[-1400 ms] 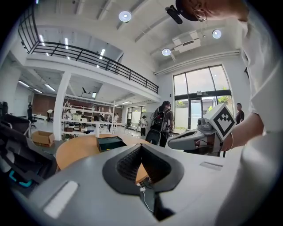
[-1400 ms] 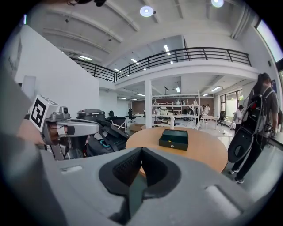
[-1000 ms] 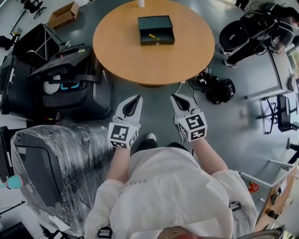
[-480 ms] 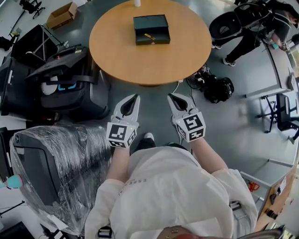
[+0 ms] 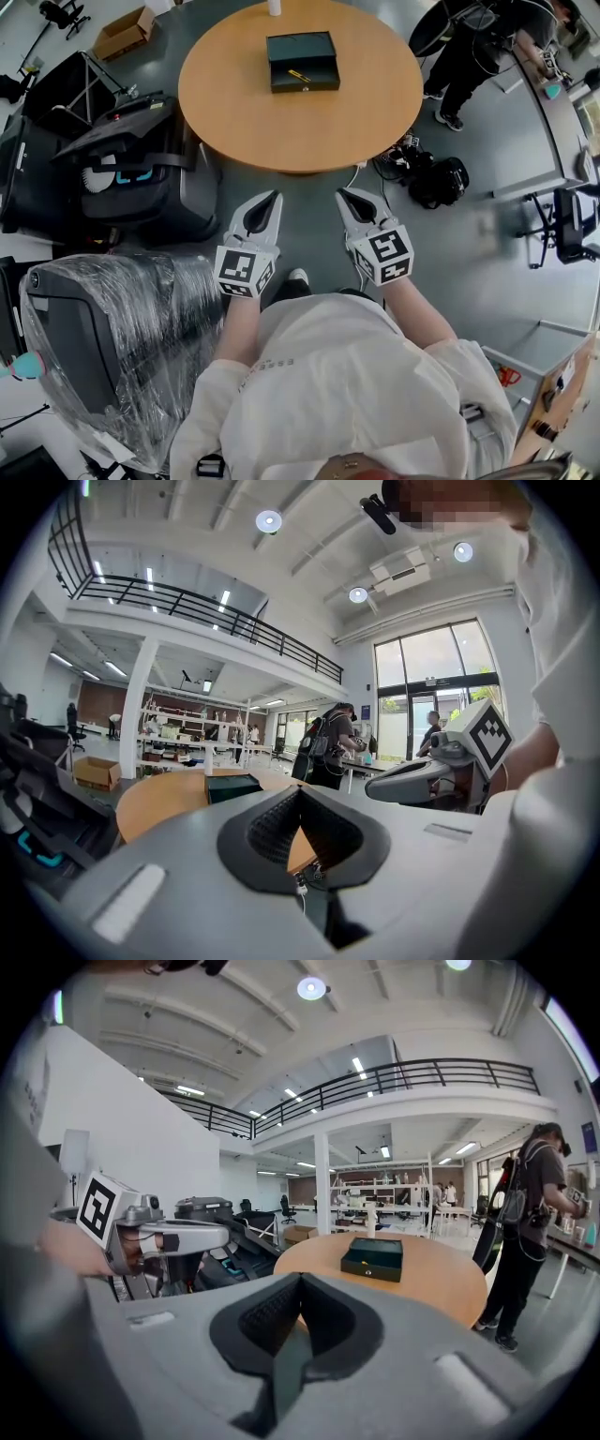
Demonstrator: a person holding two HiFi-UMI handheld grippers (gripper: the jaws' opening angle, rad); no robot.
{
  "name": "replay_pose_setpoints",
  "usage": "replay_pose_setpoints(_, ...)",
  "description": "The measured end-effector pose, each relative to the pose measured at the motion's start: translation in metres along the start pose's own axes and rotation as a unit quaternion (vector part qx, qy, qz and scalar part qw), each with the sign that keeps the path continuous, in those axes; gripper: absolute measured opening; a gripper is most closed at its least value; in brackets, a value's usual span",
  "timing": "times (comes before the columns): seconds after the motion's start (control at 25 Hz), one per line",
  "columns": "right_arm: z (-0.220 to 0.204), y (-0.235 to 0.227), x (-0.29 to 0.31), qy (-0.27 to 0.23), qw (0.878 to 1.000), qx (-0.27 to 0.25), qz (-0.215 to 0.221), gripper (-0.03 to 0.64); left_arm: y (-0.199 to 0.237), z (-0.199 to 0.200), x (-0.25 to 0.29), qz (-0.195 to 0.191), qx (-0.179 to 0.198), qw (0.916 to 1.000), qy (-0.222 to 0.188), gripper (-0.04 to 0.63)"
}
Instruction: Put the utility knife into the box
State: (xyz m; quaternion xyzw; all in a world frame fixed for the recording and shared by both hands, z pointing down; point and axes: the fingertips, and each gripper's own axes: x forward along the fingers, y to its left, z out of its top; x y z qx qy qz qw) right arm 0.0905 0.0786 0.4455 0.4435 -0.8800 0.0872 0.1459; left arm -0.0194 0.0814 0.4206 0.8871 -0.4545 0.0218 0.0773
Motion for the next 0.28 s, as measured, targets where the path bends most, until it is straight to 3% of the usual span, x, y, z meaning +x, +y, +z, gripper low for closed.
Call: replay_pose_setpoints(0.28, 0.0066, 0.0033, 0.0001, -0.01, 1.0, -0.002, -0.001, -0.008, 0.0068, 0.002, -0.0026, 0.002, -0.005, 1.0, -0.005, 0.015)
